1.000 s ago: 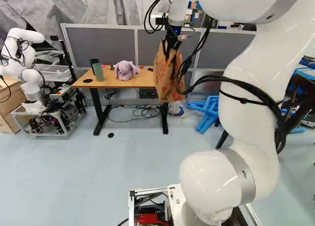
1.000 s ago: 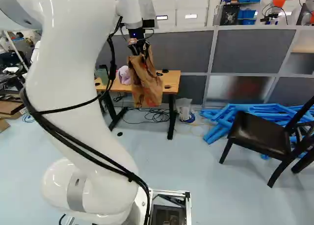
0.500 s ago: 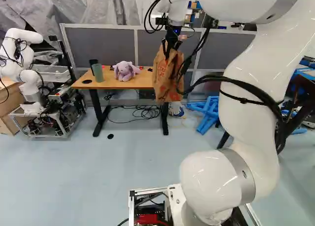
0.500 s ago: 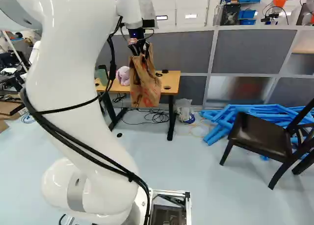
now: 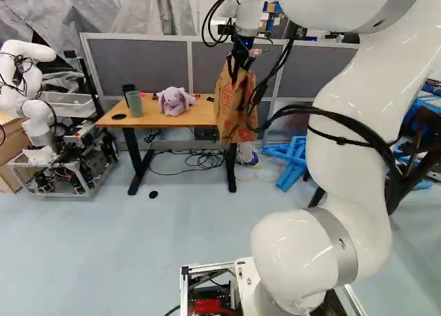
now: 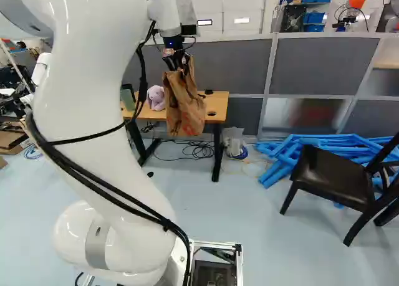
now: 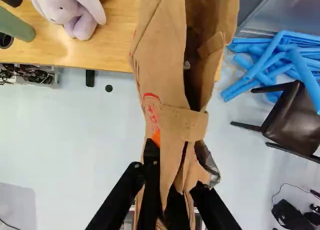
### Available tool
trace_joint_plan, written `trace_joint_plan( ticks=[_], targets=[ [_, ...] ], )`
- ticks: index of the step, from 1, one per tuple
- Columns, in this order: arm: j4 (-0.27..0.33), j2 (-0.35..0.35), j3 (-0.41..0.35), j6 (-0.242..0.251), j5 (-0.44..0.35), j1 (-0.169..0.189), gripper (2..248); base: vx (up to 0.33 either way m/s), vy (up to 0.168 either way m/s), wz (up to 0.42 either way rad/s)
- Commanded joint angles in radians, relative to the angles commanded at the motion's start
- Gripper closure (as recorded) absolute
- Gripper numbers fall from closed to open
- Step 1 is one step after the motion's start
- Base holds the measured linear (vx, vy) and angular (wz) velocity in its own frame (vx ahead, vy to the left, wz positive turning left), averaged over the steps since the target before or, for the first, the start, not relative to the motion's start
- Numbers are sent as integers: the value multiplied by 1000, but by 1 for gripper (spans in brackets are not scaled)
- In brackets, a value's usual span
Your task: Pick up the bag on the ground and place it on the table
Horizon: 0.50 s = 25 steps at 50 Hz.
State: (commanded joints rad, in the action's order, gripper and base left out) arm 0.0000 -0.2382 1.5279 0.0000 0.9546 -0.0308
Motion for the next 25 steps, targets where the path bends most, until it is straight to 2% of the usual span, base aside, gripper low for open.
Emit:
trace_joint_plan(
  ticks=[25],
  targets=[
    [0, 0, 0, 0, 0, 0, 229, 91, 0, -8]
  ],
)
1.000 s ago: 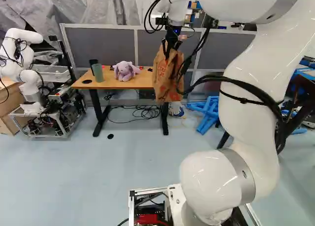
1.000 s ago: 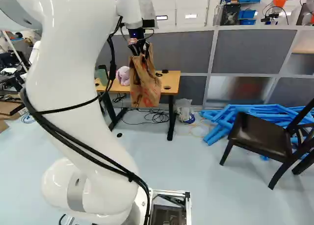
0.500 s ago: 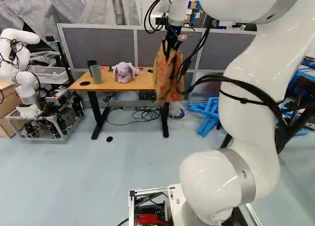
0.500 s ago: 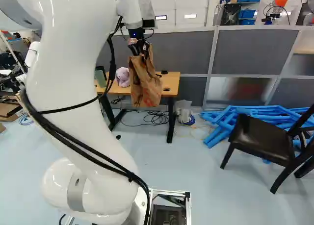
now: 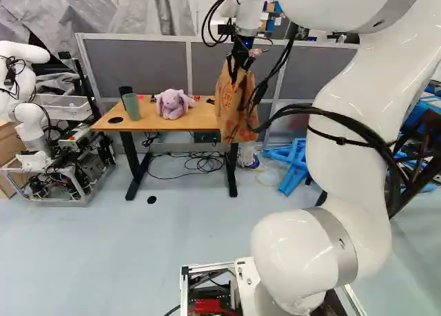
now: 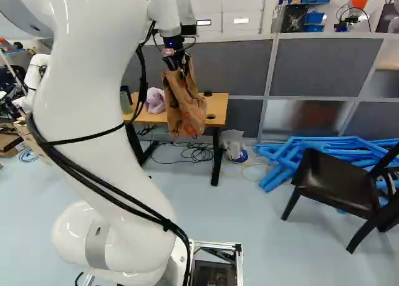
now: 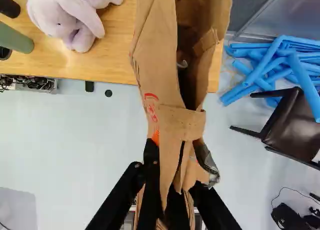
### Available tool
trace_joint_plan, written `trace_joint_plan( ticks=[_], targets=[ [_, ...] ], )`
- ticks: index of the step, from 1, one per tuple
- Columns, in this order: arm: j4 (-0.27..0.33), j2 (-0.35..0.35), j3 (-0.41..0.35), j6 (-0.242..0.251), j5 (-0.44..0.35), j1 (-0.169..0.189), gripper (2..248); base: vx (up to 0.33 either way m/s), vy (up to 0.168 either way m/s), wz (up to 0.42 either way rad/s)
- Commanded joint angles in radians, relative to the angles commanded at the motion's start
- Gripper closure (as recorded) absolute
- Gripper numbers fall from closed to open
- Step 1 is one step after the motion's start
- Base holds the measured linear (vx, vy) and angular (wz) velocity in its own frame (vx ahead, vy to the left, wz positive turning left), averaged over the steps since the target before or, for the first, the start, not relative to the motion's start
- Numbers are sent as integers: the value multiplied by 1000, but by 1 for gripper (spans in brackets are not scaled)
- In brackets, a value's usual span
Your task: Pick up the bag on the ground and place it on the table
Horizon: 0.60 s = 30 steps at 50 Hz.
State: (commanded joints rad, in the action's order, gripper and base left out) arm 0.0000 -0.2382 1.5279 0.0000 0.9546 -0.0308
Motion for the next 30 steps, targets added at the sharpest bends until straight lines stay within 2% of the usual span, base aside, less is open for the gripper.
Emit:
trace_joint_plan(
  ticks=[30],
  targets=[
    [0, 0, 0, 0, 0, 0, 229, 91, 1, -10]
  ],
)
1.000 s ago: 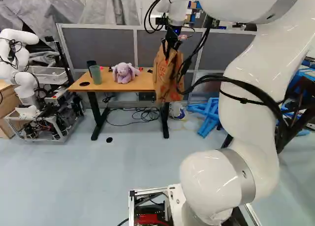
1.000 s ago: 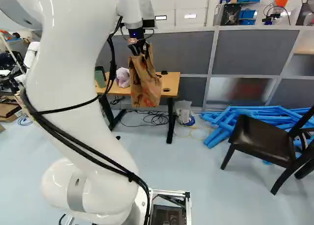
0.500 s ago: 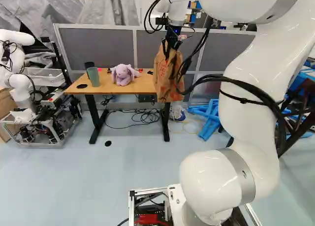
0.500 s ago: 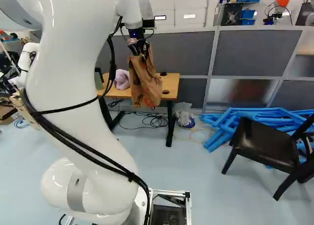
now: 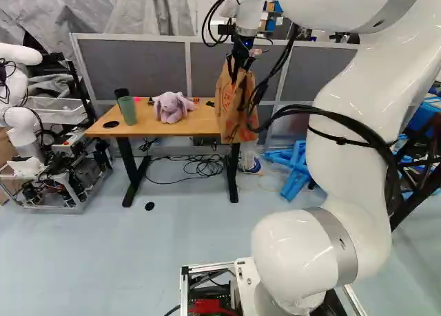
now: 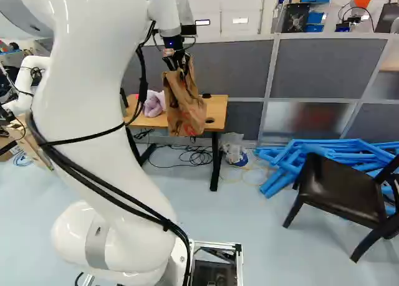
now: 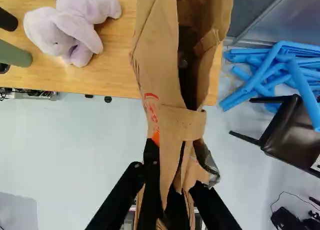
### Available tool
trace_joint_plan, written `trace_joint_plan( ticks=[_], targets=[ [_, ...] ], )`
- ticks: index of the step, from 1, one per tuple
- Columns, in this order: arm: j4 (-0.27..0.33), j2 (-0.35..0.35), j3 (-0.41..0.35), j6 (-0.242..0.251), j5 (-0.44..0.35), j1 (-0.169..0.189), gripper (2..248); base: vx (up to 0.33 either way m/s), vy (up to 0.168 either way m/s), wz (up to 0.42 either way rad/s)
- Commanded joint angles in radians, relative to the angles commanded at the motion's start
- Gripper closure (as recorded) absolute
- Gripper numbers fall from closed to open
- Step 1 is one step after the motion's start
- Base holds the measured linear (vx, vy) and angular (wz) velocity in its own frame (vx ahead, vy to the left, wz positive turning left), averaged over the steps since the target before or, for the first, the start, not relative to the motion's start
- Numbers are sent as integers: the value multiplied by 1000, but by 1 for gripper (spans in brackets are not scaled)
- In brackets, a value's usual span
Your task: Pick up the bag on the ground and place it on the table
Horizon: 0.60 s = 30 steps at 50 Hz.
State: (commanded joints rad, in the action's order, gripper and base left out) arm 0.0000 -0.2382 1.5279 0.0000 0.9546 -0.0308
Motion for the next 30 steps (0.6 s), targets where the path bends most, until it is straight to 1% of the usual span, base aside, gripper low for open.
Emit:
trace_joint_plan(
  ticks=[30],
  targets=[
    [0, 0, 0, 0, 0, 0, 229, 92, 2, -8]
  ],
)
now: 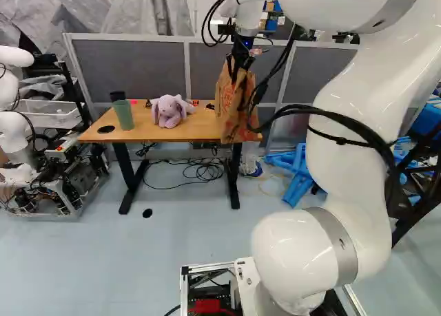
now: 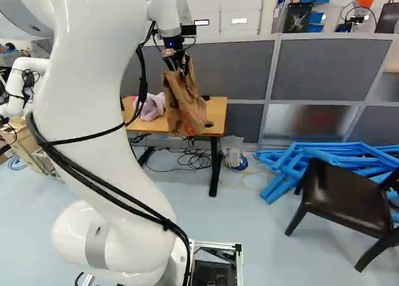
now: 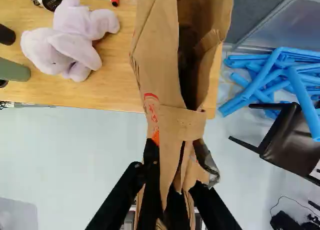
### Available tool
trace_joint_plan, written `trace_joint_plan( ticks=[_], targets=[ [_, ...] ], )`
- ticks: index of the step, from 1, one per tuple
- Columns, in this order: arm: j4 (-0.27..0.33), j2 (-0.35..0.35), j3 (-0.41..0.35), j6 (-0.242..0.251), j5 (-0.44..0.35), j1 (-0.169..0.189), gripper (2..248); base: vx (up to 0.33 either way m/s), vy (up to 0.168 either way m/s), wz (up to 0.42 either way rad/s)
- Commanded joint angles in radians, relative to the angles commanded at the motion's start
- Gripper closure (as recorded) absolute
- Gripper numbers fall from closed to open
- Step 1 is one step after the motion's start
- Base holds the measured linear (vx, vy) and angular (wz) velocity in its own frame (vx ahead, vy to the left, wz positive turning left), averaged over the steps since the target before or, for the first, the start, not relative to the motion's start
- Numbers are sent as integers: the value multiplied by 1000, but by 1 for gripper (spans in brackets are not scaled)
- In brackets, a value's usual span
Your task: Pick up the bag on the ground and place it on the table
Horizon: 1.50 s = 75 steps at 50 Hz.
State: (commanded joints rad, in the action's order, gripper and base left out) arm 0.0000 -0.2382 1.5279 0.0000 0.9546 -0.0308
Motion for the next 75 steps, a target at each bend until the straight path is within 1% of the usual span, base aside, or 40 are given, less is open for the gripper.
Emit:
trace_joint_plan(
  ticks=[75],
  targets=[
    [0, 0, 0, 0, 0, 0, 229, 98, 0, -6]
  ],
)
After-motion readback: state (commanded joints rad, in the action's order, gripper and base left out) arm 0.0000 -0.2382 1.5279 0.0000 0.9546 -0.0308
